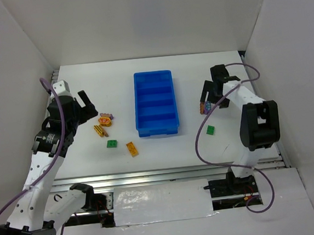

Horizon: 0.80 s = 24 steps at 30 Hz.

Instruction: Sort the legos into containers by color

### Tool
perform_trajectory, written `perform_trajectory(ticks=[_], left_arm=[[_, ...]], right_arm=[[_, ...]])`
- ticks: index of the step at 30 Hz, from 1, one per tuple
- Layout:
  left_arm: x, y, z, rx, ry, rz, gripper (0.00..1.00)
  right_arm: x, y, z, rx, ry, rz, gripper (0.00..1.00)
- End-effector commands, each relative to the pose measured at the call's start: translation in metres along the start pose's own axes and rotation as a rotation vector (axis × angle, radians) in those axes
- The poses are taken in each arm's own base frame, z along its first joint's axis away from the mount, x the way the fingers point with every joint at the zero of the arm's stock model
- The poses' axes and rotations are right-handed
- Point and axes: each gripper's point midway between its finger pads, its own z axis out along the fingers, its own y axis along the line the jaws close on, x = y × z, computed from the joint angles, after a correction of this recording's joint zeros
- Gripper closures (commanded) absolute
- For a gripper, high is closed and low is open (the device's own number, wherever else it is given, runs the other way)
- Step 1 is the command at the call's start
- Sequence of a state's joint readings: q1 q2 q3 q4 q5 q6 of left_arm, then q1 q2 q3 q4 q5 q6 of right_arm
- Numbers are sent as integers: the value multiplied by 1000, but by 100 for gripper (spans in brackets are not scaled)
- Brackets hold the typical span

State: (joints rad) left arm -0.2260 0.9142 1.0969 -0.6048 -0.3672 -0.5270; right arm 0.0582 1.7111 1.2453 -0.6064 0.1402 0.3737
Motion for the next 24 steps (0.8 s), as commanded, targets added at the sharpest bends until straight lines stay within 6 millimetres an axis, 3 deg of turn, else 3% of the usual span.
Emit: perform_trajectory(ticks=[1,5,10,13,24], left_arm=[[-8,-8,1,36,-26,-4,0],[-6,-11,2,51,-18,-1,0],[-6,-11,1,54,-20,0,0],[-6,-13,1,62,-16,2,0],[-7,-12,0,60,-20,2,0]], right_arm=[[-7,18,8,-58,53,-74,12],[-6,9,23,25,90,-73,12],[3,23,24,-20,88,-97,12],[7,19,31,11,122,-101,12],[18,20,41,27,178,-132,28]])
